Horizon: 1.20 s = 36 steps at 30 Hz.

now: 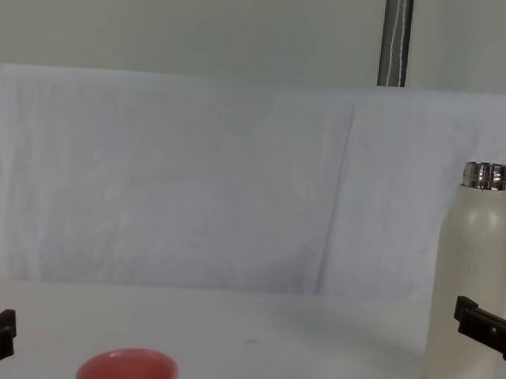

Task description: Grasp the thermos with one hand and pour water into the cup lid.

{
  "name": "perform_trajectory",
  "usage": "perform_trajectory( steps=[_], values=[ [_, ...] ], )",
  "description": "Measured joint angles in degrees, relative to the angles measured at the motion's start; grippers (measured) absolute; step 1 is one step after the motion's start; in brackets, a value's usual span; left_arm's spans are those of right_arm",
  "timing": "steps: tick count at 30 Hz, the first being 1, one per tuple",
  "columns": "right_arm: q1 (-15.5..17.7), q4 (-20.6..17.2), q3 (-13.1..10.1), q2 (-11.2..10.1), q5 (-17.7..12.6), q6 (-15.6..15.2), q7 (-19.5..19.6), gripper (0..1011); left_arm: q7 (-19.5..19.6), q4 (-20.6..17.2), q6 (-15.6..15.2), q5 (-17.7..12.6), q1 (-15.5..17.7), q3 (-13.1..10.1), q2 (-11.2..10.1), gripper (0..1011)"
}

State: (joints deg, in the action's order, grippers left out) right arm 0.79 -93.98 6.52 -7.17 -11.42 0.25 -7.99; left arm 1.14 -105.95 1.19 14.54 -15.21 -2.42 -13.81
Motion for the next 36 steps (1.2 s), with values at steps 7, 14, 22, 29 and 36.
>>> perform_trajectory(
  steps=[7,14,22,29,36],
  values=[
    [-2.73,2.93,-0.22,-0.16,-0.08,-0.38,-0.31,1001,0.00,0.00,0.00,0.00,0.00,0.00,0.01,1001],
    [-5.24,6.04,-0.09,-0.03,-0.21,-0.72,-0.59,1001,0.00,0.00,0.00,0.00,0.00,0.00,0.00,1001],
    [-7.64,9.11,0.39,0.24,-0.11,-0.81,-0.75,1001,0.00,0.00,0.00,0.00,0.00,0.00,0.00,1001],
    [-9.18,11.46,0.63,0.85,0.24,-0.55,-0.49,1001,0.00,0.00,0.00,0.00,0.00,0.00,0.00,1001],
    [-9.80,12.47,0.60,1.34,0.87,-0.27,0.35,1001,0.00,0.00,0.00,0.00,0.00,0.00,0.00,1001]
  ],
)
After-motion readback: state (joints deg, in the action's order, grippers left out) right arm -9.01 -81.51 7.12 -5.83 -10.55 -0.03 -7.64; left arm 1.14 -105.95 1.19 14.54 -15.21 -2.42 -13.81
